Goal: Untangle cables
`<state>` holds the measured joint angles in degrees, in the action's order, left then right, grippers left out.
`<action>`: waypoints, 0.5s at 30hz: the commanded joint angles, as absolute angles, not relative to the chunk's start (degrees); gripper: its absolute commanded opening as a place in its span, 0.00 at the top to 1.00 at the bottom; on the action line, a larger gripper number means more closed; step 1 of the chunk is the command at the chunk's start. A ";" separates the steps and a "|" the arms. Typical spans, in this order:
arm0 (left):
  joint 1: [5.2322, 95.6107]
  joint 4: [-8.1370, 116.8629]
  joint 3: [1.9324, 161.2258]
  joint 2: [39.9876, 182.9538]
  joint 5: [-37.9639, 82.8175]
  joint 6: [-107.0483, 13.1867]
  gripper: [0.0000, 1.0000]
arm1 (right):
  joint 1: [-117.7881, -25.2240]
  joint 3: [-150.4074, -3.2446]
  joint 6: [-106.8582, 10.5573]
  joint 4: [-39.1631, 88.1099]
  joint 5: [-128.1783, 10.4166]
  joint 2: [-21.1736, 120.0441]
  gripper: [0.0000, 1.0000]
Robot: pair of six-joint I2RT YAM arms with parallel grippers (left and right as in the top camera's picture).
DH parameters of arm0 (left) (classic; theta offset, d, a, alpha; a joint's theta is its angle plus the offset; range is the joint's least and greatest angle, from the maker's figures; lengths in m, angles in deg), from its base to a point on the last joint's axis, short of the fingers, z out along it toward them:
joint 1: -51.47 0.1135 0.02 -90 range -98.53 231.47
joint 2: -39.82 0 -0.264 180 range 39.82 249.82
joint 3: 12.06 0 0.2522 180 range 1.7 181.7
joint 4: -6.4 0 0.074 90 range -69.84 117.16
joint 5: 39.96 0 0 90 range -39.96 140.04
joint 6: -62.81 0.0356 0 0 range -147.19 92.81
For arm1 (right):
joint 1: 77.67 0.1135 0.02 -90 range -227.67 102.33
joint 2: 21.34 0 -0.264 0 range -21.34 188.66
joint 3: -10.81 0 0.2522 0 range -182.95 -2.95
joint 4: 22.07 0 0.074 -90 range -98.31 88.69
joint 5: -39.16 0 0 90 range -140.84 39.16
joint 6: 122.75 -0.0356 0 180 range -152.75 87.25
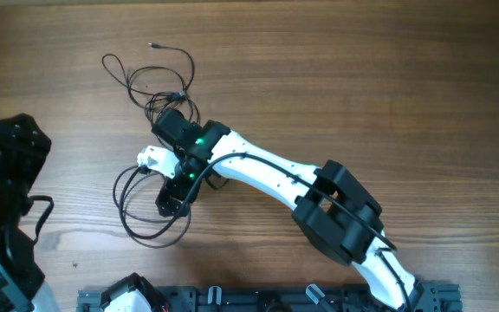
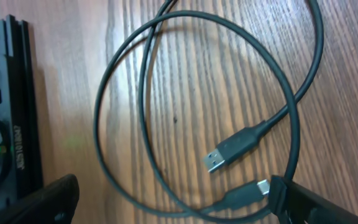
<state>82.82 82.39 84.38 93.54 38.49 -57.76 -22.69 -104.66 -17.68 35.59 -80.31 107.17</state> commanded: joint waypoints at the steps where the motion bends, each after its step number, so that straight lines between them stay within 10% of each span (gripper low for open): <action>1: 83.09 84.30 85.21 93.43 37.46 -55.40 0.36 | -22.56 -104.49 -17.92 33.93 -76.79 108.70 0.00; 15: 83.09 86.66 85.21 93.43 37.66 -51.51 0.37 | -22.60 -104.46 -20.02 27.96 -69.73 111.00 0.00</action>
<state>82.82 86.68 84.38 93.60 38.14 -53.15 -22.69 -104.64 -19.21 28.16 -67.74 107.63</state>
